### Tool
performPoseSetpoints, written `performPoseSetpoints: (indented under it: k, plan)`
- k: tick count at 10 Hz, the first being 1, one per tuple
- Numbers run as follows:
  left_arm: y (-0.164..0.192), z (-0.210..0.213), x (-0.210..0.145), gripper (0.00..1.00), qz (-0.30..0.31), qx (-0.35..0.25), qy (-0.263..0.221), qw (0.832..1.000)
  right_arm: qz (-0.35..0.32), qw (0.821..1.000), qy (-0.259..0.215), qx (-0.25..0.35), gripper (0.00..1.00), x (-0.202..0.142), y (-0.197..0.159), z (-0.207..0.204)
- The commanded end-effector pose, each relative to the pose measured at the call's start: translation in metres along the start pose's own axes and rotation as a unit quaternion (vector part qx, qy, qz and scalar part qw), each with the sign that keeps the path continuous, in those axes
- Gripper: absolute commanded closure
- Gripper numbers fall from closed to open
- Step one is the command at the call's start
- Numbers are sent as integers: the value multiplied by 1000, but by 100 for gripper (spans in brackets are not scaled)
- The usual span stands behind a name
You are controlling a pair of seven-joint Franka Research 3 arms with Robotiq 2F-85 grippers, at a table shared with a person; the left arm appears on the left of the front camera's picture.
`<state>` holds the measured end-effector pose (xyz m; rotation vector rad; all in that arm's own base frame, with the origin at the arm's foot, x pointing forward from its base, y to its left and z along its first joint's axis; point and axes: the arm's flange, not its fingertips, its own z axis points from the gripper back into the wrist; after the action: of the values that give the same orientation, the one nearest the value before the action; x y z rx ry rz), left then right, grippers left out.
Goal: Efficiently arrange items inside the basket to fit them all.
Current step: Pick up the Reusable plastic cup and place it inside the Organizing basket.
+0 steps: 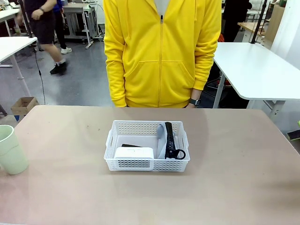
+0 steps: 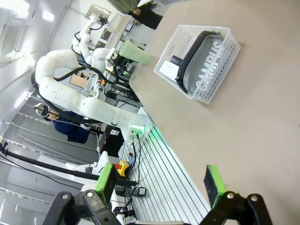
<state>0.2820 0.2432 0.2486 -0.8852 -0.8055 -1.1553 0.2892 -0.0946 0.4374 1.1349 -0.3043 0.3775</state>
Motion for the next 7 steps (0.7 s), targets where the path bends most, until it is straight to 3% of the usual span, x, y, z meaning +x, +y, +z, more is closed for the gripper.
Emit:
performPoseSetpoints:
  k: [1, 4, 7]
  plan:
    - [1, 6, 7, 0, -4, 63, -3, 998, -9, 1000, -8, 7, 0, 2, 5, 0]
    - [19, -3, 9, 0, -12, 142, -52, 989, -9, 1000, -8, 7, 0, 2, 5, 0]
    - [36, -9, 2, 0, 19, 171, -53, 984, -9, 1000, -8, 7, 0, 2, 5, 0]
